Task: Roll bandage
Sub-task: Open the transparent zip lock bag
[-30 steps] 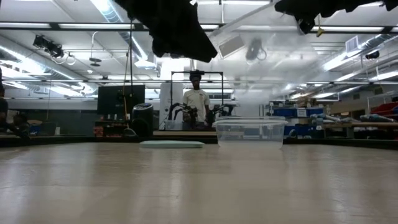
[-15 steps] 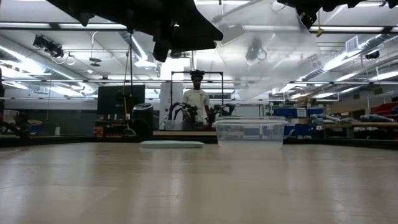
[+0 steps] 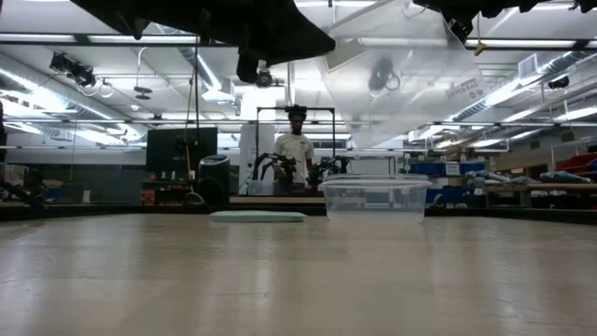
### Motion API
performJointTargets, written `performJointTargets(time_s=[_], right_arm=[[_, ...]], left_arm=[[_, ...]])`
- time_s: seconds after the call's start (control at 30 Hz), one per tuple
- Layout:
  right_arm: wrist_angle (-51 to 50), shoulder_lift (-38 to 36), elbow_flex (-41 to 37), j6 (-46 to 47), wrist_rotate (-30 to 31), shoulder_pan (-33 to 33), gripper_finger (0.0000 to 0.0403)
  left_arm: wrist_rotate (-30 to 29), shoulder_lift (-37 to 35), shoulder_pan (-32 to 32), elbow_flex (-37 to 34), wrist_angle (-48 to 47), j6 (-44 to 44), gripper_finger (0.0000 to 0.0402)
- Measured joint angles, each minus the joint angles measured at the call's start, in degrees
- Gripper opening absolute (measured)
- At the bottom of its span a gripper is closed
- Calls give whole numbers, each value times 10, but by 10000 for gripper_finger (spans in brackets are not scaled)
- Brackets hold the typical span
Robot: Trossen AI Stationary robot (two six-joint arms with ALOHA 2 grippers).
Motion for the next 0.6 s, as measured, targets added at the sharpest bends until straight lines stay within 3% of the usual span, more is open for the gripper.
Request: performJointTargets(time_s=[0.17, 0.33, 0.6], right_arm=[[-1, 0, 0, 5, 0, 0, 8], [-29, -4, 0, 25, -2, 2, 52], [-77, -16, 0, 65, 27, 3, 107]], left_arm=[[3, 0, 0, 0, 1, 8, 3], [3, -1, 0, 0, -16, 12, 1], [17, -34, 10, 28, -191, -5, 1]])
